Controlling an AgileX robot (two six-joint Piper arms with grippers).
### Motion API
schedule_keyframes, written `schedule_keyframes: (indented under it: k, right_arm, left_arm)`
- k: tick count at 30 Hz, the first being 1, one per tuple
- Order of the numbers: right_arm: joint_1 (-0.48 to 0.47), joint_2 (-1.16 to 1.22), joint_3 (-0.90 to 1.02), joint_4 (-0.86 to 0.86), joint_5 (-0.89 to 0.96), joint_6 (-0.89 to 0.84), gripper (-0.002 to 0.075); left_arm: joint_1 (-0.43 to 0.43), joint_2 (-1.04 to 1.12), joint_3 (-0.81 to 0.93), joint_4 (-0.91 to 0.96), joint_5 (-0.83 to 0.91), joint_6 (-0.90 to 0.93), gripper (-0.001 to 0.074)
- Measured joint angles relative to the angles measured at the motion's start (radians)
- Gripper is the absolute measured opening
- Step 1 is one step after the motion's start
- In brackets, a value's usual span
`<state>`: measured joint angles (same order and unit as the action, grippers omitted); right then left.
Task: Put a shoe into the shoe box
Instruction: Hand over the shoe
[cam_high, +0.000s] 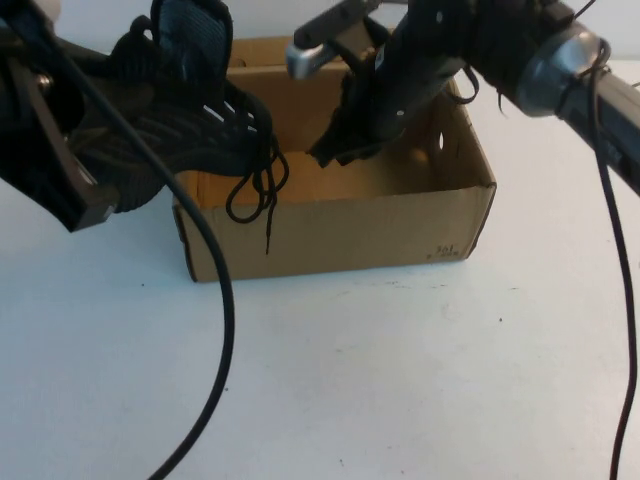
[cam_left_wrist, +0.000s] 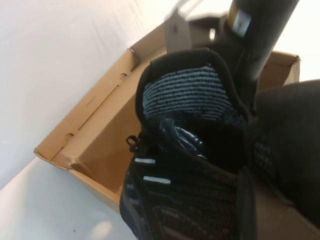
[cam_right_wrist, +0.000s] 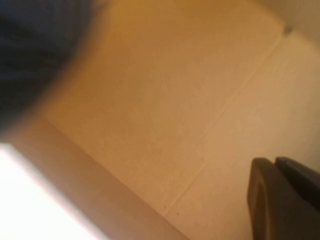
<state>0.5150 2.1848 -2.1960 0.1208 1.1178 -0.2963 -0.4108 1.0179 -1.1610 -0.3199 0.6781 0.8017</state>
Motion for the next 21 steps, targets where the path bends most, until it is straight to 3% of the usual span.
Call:
schedule_keyframes:
  k: [10, 16, 21]
  right_arm:
    - [-0.009, 0.103, 0.0, 0.047, 0.08, 0.004, -0.0016]
    - [-0.009, 0.104, 0.0, 0.074, 0.114, 0.093, -0.0016]
    - [-0.009, 0.104, 0.013, 0.189, 0.114, 0.151, -0.0016]
  left_arm:
    - [0.0, -0.042, 0.0, 0.0, 0.0, -0.003, 0.0072]
    - [0.0, -0.063, 0.0, 0.0, -0.002, -0.005, 0.0072]
    - [0.0, -0.082, 0.0, 0.0, -0.002, -0.006, 0.0072]
